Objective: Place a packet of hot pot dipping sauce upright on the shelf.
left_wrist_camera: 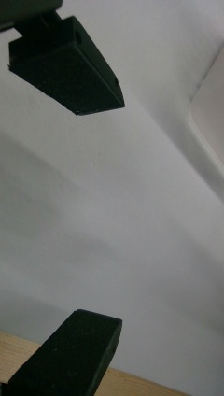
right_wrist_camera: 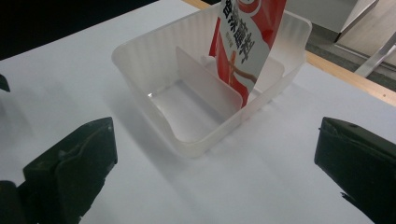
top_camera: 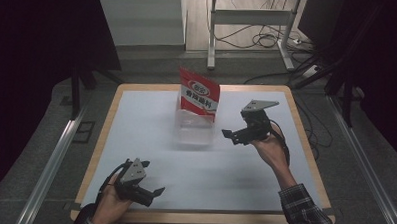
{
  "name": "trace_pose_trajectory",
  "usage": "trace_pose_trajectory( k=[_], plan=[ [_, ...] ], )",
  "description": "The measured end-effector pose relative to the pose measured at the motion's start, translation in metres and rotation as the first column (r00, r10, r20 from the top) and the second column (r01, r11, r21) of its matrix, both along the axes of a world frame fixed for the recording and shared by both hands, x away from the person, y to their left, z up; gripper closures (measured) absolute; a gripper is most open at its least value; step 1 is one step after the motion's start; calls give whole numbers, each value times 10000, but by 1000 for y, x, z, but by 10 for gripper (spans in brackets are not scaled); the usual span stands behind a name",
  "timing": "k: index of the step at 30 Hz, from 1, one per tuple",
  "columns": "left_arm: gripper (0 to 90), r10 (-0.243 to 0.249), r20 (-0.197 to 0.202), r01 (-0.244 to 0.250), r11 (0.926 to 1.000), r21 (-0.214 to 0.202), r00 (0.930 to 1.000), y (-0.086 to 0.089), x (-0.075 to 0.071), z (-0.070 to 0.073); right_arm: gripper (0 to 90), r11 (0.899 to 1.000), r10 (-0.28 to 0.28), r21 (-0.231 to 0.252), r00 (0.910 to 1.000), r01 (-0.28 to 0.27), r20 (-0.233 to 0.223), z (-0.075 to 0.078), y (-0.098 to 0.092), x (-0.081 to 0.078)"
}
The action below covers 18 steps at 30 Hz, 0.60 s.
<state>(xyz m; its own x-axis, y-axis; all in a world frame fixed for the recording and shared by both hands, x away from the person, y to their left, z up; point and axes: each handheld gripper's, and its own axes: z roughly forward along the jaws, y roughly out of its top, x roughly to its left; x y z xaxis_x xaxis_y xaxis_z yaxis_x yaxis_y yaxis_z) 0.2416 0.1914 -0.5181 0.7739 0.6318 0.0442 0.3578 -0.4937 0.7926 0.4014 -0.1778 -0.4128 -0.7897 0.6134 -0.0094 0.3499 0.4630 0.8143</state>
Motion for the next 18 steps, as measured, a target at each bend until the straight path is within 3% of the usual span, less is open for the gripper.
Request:
trace_pose_trajectory(
  k=[18],
  plan=[
    [0,13,-29,-13,10000,32,10000,-1,0,-1,0,9998,-191,10,9998,191,55,-14,-14,-24]
  ],
)
